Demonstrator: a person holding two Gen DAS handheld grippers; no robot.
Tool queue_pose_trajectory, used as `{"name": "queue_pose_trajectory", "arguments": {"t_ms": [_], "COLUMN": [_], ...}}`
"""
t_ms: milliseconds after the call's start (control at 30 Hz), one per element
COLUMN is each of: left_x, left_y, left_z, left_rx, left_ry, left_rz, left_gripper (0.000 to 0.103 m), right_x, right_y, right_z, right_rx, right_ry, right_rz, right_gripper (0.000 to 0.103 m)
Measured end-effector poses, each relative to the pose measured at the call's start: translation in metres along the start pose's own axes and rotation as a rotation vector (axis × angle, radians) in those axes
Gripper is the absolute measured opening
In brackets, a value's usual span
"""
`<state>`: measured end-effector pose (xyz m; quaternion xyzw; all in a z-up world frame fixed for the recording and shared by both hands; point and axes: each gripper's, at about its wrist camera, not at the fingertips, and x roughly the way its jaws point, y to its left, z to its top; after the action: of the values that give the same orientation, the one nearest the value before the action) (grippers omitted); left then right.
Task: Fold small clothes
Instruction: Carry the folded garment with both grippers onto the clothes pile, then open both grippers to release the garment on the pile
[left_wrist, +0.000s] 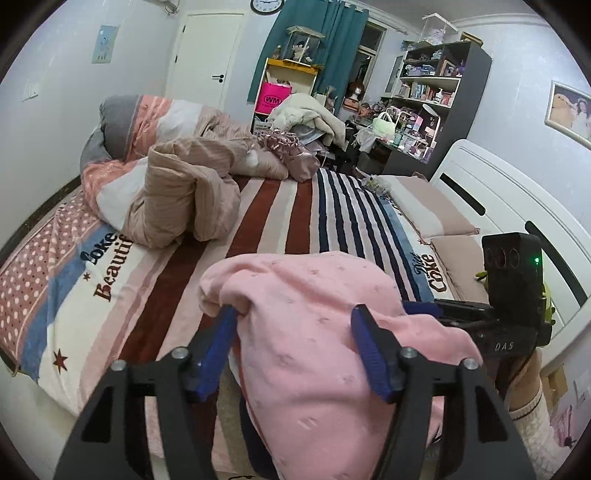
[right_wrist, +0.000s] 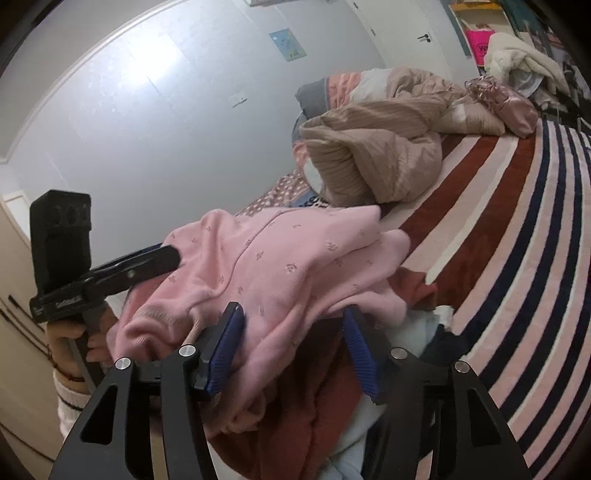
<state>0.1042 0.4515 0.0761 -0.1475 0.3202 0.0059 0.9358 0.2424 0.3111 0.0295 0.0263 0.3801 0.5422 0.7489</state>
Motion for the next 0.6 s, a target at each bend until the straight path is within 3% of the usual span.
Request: {"name": "queue_pose_trajectory", "arguments": {"t_ms": [433, 600], "left_x": [-0.015, -0.029], "left_y": [-0.005, -0.018], "left_z": [-0.006, -0.008], "left_rx": [-0.006, 0.03], "left_ry": [-0.016, -0.054], "left_rz": [0.006, 0.057], "left_gripper": [0.063, 0.067], "right_x": [-0.015, -0.024], "right_y": [0.005, 0.007], "right_z": [0.0, -0.004], "right_rx": [-0.014, -0.026], "right_ry": [-0.033, -0.046], "right_rz": [0.003, 0.008], "right_gripper": [0.053, 0.053]}}
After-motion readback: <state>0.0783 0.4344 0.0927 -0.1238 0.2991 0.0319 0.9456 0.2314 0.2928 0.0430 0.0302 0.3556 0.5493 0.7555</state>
